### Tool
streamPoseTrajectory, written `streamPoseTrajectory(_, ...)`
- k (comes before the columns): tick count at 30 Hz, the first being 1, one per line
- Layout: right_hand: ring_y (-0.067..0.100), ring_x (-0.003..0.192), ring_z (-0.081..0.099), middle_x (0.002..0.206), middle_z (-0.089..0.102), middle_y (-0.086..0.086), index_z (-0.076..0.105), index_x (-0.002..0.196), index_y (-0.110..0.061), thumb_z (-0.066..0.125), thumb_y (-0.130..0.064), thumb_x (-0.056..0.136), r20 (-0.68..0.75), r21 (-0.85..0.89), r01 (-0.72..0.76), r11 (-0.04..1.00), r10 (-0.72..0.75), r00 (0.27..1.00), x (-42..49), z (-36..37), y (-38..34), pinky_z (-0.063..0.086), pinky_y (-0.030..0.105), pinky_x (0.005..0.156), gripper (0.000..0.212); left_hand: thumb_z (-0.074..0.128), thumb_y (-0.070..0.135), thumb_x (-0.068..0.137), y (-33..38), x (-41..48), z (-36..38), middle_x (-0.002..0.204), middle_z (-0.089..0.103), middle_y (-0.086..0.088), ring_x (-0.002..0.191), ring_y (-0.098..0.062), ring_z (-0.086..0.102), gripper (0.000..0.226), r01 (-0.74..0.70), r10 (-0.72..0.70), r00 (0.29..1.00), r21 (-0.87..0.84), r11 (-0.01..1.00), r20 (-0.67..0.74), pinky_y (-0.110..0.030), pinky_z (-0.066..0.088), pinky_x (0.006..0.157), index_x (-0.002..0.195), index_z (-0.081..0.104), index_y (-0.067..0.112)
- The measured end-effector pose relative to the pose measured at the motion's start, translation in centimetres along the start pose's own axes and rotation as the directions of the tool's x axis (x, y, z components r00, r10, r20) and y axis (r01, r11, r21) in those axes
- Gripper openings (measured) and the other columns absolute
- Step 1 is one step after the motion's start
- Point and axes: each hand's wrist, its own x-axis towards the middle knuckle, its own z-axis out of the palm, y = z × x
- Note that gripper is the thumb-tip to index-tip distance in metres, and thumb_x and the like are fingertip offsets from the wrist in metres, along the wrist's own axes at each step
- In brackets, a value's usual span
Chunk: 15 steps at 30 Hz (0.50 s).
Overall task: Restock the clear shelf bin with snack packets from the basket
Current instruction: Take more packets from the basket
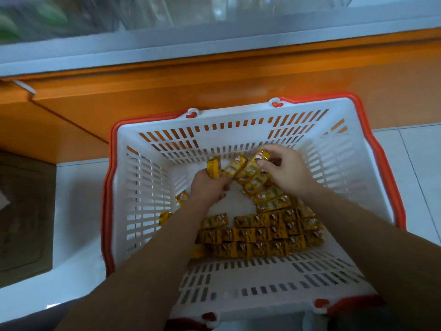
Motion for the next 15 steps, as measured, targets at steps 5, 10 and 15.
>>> streamPoseTrajectory(5, 0.019, 0.118, 0.056, 0.146, 0.052, 0.003, 0.049, 0.145, -0.019, 0.046, -0.035, 0.104, 0.108, 0.016, -0.086, 0.996, 0.083, 0.991, -0.2, -1.0, -3.0, 0.046, 0.041, 0.103, 0.044, 0.074, 0.022, 0.093, 1.8, -4.7, -1.7, 0.078, 0.079, -0.014, 0.057, -0.021, 0.067, 0.022, 0.038, -0.021, 0.994, -0.161, 0.986, 0.108, -0.025, 0.049, 0.047, 0.103, 0.070, 0.004)
streamPoseTrajectory(10, 0.013, 0.089, 0.057, 0.102, 0.061, -0.005, 0.055, 0.127, -0.026, 0.037, -0.038, 0.107, 0.088, 0.092, -0.110, 0.990, 0.102, 0.991, -2.4, -2.7, -7.1, 0.041, 0.030, 0.076, 0.030, 0.073, 0.020, 0.094, 4.4, -10.5, -2.6, 0.087, 0.077, -0.025, 0.056, -0.024, 0.065, 0.017, 0.017, 0.051, 0.973, -0.289, 0.957, 0.226, -0.025, 0.046, 0.047, 0.097, 0.071, 0.003)
streamPoseTrajectory(15, 0.002, 0.056, 0.045, 0.069, 0.047, -0.011, 0.060, 0.098, -0.024, 0.049, -0.040, 0.102, 0.019, 0.100, -0.008, 0.995, 0.006, 1.000, -4.6, -6.0, -12.0, 0.032, 0.025, 0.056, 0.019, 0.073, 0.021, 0.093, 8.1, -15.7, -4.4, 0.091, 0.078, -0.020, 0.072, -0.026, 0.076, 0.018, -0.092, 0.157, 0.962, -0.277, 0.957, 0.225, -0.029, 0.053, 0.056, 0.102, 0.070, 0.006)
